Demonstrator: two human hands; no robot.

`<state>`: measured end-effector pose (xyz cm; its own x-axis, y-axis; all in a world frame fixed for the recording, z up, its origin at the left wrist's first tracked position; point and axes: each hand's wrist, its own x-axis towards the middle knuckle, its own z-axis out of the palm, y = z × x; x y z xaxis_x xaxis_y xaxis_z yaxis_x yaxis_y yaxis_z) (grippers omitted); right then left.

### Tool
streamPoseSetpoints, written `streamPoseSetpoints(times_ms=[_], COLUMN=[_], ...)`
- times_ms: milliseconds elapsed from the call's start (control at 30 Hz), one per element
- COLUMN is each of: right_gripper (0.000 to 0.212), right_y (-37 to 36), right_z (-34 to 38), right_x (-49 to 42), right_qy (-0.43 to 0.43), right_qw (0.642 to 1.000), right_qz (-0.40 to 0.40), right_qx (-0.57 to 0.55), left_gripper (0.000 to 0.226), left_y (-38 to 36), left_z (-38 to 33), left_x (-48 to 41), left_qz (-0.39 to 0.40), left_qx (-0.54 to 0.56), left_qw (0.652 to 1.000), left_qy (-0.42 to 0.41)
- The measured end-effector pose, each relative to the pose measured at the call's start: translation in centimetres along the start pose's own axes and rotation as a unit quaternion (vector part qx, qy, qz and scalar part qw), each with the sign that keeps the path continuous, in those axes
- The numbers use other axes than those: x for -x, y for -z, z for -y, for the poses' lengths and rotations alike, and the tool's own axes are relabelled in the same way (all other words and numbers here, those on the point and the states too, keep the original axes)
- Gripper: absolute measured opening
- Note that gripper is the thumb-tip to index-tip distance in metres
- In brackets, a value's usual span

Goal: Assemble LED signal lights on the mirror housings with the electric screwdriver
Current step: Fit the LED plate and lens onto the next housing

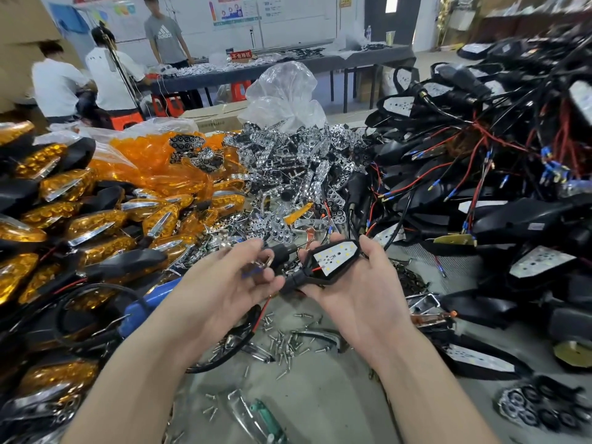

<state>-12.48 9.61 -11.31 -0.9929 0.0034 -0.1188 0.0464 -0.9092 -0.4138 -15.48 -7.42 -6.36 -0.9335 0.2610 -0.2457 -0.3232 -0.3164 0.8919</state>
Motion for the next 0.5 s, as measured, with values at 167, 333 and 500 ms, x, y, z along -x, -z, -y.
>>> streamPoseSetpoints(times_ms=[167, 333, 500], right_gripper=[0.032, 0.031, 0.031], right_y=[-0.1, -0.3, -0.5], right_z=[0.0, 0.1, 0.0], right_x=[0.1, 0.2, 0.2], right_qy=[-0.001, 0.0, -0.002], right_qw=[1.0, 1.0, 1.0], right_qz=[0.008, 0.01, 0.022], right_qx=[0.008, 0.01, 0.005], left_gripper=[0.053, 0.027, 0.025], left_y=[-0.1, -0.4, 0.0], left_z=[0.8, 1.4, 2.0], left_x=[0.8, 0.9, 0.5], left_qz=[0.028, 0.087, 0.104], left_qx=[-0.187, -0.348, -0.355], left_qw=[0.97, 0.905, 0.899], left_qy=[-0.155, -0.229, -0.235])
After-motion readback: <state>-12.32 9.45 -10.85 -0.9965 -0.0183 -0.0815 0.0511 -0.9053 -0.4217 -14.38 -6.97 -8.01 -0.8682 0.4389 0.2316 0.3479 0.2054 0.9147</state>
